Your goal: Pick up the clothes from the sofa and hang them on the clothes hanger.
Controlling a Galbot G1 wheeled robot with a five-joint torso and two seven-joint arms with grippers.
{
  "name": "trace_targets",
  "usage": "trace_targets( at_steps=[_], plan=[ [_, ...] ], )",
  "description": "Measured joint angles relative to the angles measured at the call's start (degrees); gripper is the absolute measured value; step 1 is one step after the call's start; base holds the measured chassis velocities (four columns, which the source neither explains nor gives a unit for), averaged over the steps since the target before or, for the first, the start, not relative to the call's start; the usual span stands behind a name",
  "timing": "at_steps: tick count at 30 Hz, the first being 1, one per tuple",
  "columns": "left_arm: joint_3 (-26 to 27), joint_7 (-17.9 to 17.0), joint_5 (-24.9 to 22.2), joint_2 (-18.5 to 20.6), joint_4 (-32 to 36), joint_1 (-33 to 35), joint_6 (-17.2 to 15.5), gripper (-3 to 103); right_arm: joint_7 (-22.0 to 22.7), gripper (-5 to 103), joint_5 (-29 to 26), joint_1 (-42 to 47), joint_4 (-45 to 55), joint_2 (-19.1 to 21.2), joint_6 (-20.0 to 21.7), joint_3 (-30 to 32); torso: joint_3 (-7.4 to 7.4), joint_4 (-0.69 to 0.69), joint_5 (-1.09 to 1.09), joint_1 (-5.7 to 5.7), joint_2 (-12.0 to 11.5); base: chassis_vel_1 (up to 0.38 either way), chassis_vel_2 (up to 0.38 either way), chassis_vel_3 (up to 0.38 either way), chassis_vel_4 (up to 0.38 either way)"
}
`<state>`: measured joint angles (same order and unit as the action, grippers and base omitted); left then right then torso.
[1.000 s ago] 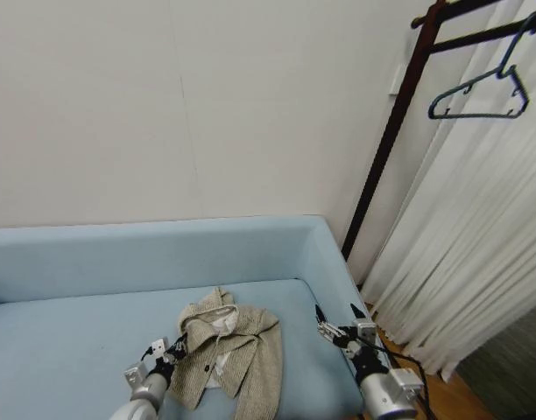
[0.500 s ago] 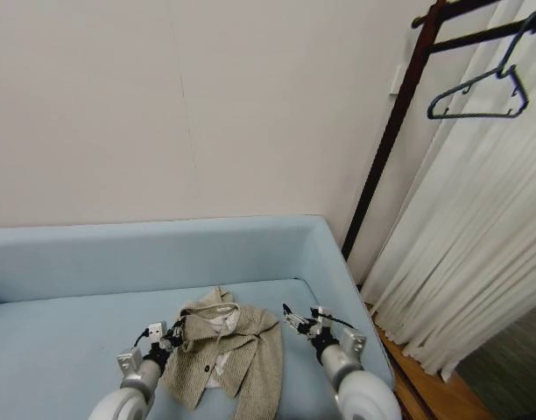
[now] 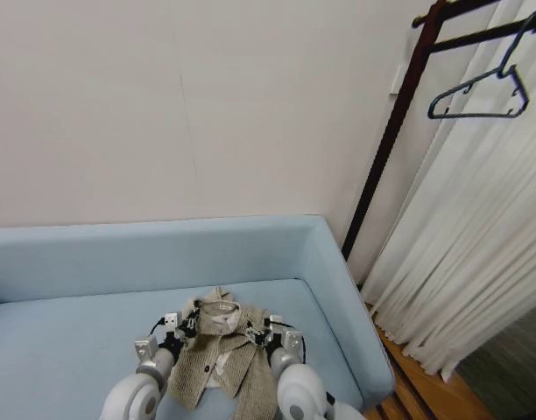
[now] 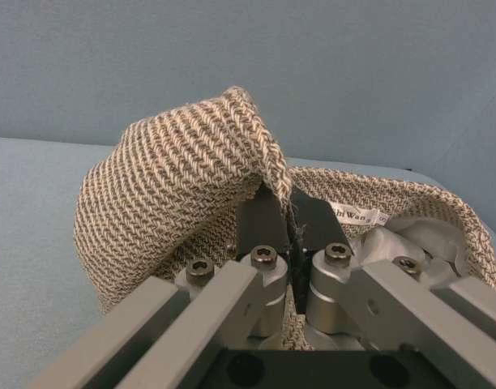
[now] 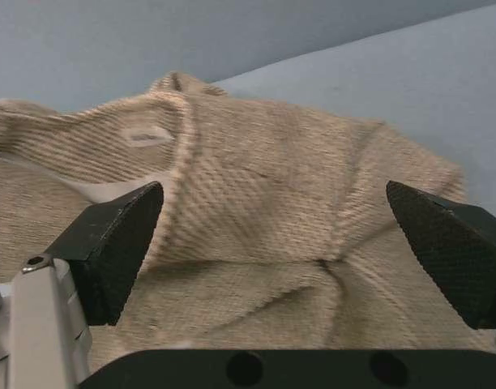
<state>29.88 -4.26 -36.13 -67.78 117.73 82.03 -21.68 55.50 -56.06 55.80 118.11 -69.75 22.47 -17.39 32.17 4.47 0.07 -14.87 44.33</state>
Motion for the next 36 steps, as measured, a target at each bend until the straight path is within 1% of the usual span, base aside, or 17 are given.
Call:
trace_targets(
  at_steps=[2,4,5,10,15,19,20,22,25,26,28,29,31,32,33,34,36],
  plan=[
    [-0.39,0.24,0.0,0.17,-0.61,-0.3,0.17,1,2.07,86,-0.94,-3.09,-0.75,-0.95,-0.27,-2.3,0.0,-0.03,0.0,0.0,0.0,0.0,0.0,0.0,0.0],
    [-0.68,0.3,0.01,-0.13,-1.27,-0.66,0.3,1,2.97,86,-1.43,-5.22,-1.64,-1.33,-0.28,-4.39,0.0,-0.02,0.0,0.0,0.0,0.0,0.0,0.0,0.0],
    [-0.68,0.3,0.01,-0.13,-1.27,-0.66,0.3,1,2.97,86,-1.43,-5.22,-1.64,-1.33,-0.28,-4.39,0.0,-0.02,0.0,0.0,0.0,0.0,0.0,0.0,0.0],
    [-1.12,0.41,0.28,-0.94,-2.55,-1.09,1.0,1,3.83,83,-1.66,-8.58,-3.57,-2.36,-0.24,-9.01,0.0,0.0,0.0,0.0,0.0,0.0,0.0,0.0,0.0],
    [-0.93,0.74,0.35,-0.75,-2.59,-1.1,1.32,1,5.36,82,-2.16,-10.4,-5.42,-4.01,-0.18,-11.31,0.0,-0.01,0.01,0.01,0.0,0.0,0.0,0.0,0.0],
    [-0.83,0.81,0.35,-0.69,-2.41,-1.26,1.43,1,6.21,82,-2.37,-11.14,-6.95,-4.82,-0.18,-11.64,0.0,-0.01,0.01,0.01,0.0,0.0,0.0,0.0,0.0],
    [-0.8,0.83,0.35,-0.7,-2.33,-1.31,1.44,1,6.31,79,-2.38,-11.15,-7.38,-4.86,-0.18,-11.64,-0.01,-0.01,0.01,0.01,0.0,0.0,0.0,0.0,0.0],
    [-0.8,0.83,0.35,-0.73,-2.27,-1.33,1.46,1,6.34,79,-2.41,-11.12,-7.62,-4.82,-0.18,-11.64,0.0,-0.01,0.01,0.01,0.0,0.0,0.0,0.0,0.0],
    [-0.78,0.85,0.35,-0.97,-1.81,-1.33,1.56,1,6.37,65,-2.37,-10.42,-8.39,-4.47,-0.18,-11.66,-0.01,0.0,0.01,0.01,0.0,0.0,0.0,0.0,0.0],
    [-0.76,0.86,0.35,-1.04,-1.65,-1.32,1.62,1,6.37,65,-2.29,-10.12,-8.63,-4.42,-0.19,-11.62,-0.01,0.0,0.01,0.01,0.0,0.0,0.0,0.0,0.0],
    [-0.74,0.86,0.35,-1.06,-1.47,-1.32,1.68,1,6.37,61,-2.18,-9.83,-8.87,-4.37,-0.19,-11.56,0.0,-0.01,0.01,0.01,0.0,0.0,0.0,0.0,0.0],
    [-0.72,0.86,0.35,-1.06,-1.29,-1.31,1.71,1,6.36,58,-2.06,-9.54,-9.17,-4.3,-0.2,-11.44,0.0,0.0,0.01,0.01,0.0,0.0,0.0,0.0,0.0],
    [-0.67,0.9,0.35,-1.02,-0.92,-1.32,1.75,1,6.31,48,-1.83,-9.1,-9.71,-4.18,-0.22,-11.31,-0.01,0.0,0.01,0.01,0.0,0.0,0.0,0.0,0.0],
    [-0.63,0.99,0.33,-0.98,-0.72,-1.32,1.76,1,6.21,48,-1.58,-8.97,-10.09,-4.13,-0.25,-11.26,-0.01,0.0,0.01,0.01,0.0,0.0,0.0,0.0,0.0],
    [-0.59,1.11,0.3,-0.96,-0.51,-1.31,1.78,1,6.03,43,-1.24,-8.89,-10.59,-4.15,-0.3,-11.15,-0.01,0.0,0.01,0.01,0.0,0.0,0.0,0.0,0.0],
    [-0.59,1.11,0.3,-0.96,-0.51,-1.31,1.78,1,6.03,43,-1.24,-8.89,-10.59,-4.15,-0.3,-11.15,-0.01,0.0,0.01,0.01,0.0,0.0,0.0,0.0,0.0],
    [-0.5,1.29,0.25,-0.95,-0.02,-1.21,1.89,1,5.72,32,-0.62,-8.9,-11.78,-4.48,-0.52,-10.52,-0.01,0.0,0.01,0.01,0.0,0.0,0.0,0.0,0.0]
  ],
)
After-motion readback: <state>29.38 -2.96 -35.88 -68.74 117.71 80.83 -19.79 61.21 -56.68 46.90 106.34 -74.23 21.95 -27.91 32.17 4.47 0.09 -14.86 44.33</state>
